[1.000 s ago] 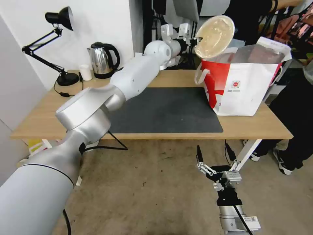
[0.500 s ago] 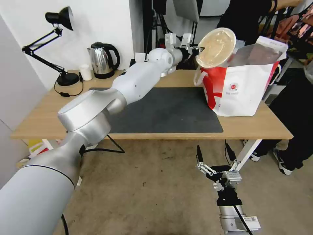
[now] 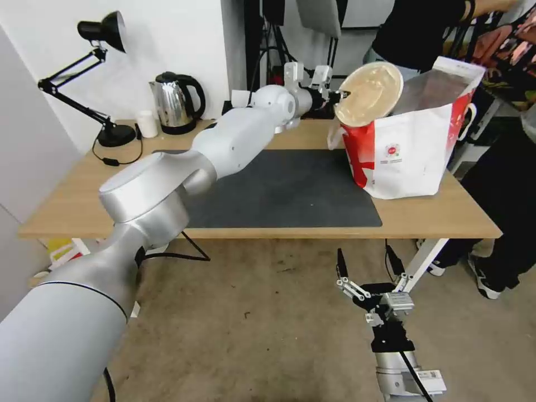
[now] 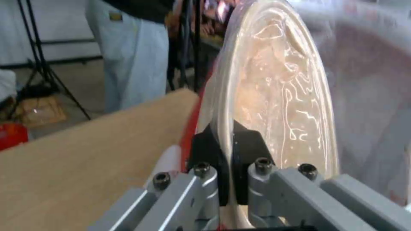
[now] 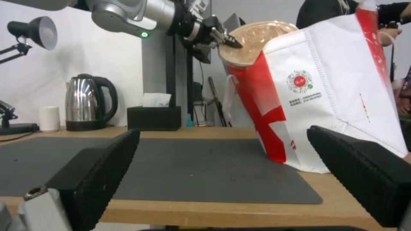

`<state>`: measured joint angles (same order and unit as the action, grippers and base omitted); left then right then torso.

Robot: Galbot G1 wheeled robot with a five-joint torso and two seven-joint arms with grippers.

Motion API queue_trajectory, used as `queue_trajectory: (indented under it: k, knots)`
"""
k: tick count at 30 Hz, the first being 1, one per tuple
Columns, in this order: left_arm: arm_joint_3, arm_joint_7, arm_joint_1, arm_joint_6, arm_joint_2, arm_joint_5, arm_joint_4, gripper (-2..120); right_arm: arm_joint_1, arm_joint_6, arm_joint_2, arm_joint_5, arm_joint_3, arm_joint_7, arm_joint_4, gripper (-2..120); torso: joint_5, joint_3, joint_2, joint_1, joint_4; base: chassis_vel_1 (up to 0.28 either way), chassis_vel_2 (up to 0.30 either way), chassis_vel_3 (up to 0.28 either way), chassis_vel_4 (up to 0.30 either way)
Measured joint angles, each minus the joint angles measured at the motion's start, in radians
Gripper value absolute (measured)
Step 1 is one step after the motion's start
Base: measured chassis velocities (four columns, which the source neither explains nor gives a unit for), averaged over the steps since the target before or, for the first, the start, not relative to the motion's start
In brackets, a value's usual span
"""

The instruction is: Pick up the trash from the table and place it into the takeout bag.

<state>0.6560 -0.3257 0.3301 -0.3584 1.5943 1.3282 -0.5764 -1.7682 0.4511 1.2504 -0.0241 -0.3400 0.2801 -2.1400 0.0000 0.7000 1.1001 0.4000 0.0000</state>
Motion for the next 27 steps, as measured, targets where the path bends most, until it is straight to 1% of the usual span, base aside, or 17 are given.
queue_trajectory:
  k: [1, 6, 9, 11, 13, 14, 18, 22, 23, 25, 27]
  knots:
    - [0.001, -0.007, 0.004, -0.027, 0.0, -0.011, 0.003, 1, 0.0, 0.0, 0.0, 0.0, 0.0, 0.0, 0.0, 100, 0.0, 0.0, 0.0, 0.0, -0.0001, 0.0, 0.0, 0.0, 0.0]
    - [0.005, -0.018, 0.009, -0.06, 0.0, -0.034, 0.01, 1, 0.0, 0.0, 0.0, 0.0, 0.0, 0.0, 0.0, 100, 0.0, 0.0, 0.0, 0.0, 0.0, 0.0, 0.0, 0.0, 0.0]
    - [0.008, -0.045, 0.017, -0.111, 0.0, -0.07, 0.018, 1, 0.0, 0.0, 0.0, 0.0, 0.0, 0.0, 0.0, 100, 0.0, 0.0, 0.0, 0.0, 0.0, 0.0, 0.0, 0.0, 0.0]
    - [0.009, -0.051, 0.019, -0.12, 0.0, -0.075, 0.019, 1, 0.0, 0.0, 0.0, 0.0, 0.0, 0.0, 0.0, 100, 0.0, 0.0, 0.0, 0.0, 0.0, 0.0, 0.0, 0.0, 0.0]
    - [0.019, -0.072, 0.027, -0.156, 0.0, -0.103, 0.022, 1, 0.0, 0.0, 0.0, 0.0, 0.0, 0.0, 0.0, 100, 0.0, 0.0, 0.0, 0.0, -0.0001, 0.0, 0.0, 0.0, 0.0]
    - [0.019, -0.072, 0.027, -0.156, 0.0, -0.103, 0.022, 1, 0.0, 0.0, 0.0, 0.0, 0.0, 0.0, 0.0, 100, 0.0, 0.0, 0.0, 0.0, -0.0001, 0.0, 0.0, 0.0, 0.0]
    - [0.025, -0.104, 0.031, -0.187, 0.0, -0.135, 0.024, 1, 0.0, 0.0, 0.0, 0.0, 0.0, 0.0, 0.0, 100, 0.0, 0.0, 0.0, 0.0, -0.0001, 0.0, 0.0, 0.0, 0.0]
    - [0.026, -0.122, 0.033, -0.194, 0.0, -0.16, 0.033, 1, 0.0, 0.0, 0.0, 0.0, 0.0, 0.0, 0.0, 100, 0.0, 0.0, 0.0, 0.0, 0.0, 0.0, 0.0, 0.0, 0.0]
    - [0.025, -0.122, 0.033, -0.193, -0.001, -0.161, 0.035, 5, 0.0, 0.0, 0.0, 0.0, 0.0, 0.0, 0.0, 100, 0.0, 0.0, 0.0, 0.0, 0.0, 0.0, 0.0, 0.0, 0.0]
    - [0.024, -0.123, 0.033, -0.193, -0.001, -0.162, 0.036, 6, 0.0, 0.0, 0.0, 0.0, 0.0, 0.0, 0.0, 100, 0.0, 0.0, 0.0, 0.0, 0.0, 0.0, 0.0, 0.0, 0.0]
    - [0.023, -0.123, 0.034, -0.191, -0.001, -0.162, 0.036, 18, 0.0, 0.0, 0.0, 0.0, 0.0, 0.0, 0.0, 100, 0.0, 0.0, 0.0, 0.0, 0.0, 0.0, 0.0, 0.0, 0.0]
